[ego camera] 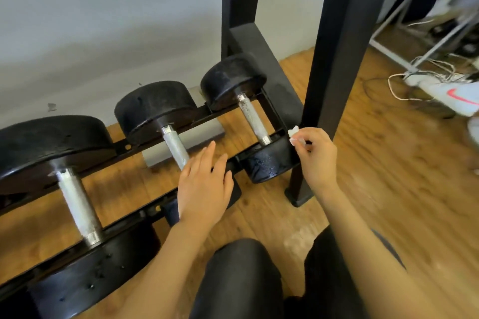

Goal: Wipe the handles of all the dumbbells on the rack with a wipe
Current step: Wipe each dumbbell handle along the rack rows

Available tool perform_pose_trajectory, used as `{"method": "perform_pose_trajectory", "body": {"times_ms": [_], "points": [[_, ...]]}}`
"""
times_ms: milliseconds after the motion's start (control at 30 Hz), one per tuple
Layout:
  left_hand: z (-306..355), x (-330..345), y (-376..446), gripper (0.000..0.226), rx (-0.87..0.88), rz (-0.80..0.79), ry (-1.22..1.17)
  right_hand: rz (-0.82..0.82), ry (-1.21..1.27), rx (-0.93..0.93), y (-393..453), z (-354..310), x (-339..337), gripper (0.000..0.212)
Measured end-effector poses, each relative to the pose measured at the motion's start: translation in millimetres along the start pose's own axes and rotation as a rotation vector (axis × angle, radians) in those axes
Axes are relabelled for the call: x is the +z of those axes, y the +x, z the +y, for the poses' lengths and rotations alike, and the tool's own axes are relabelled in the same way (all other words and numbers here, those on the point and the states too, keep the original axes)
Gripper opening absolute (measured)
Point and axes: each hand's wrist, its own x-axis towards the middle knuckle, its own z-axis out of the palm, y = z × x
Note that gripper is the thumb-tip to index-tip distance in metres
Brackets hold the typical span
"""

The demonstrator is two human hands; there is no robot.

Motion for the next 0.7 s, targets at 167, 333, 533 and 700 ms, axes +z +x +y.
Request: {"method": "perform_pose_trajectory", "body": {"times_ms": [167, 333, 533, 700], "points": [[-2, -2, -2, 0.037, 0.039, -0.007, 0.009, 0.055, -0.082, 0.074, -26, -3, 5, 0.012], [-3, -2, -2, 0.039, 0.061, 0.004, 0.002, 0.065, -0.067, 0.085, -46, -13, 18, 0.015], [-4, -5, -4, 0.042, 0.072, -0.037, 0.011, 0.092, -0.07, 0.115, -37, -2, 15, 0.022], [-2, -6, -4, 0.042, 0.051, -0.051, 0.012, 0.014, -0.165, -0.077, -50, -15, 23, 0.02]]}}
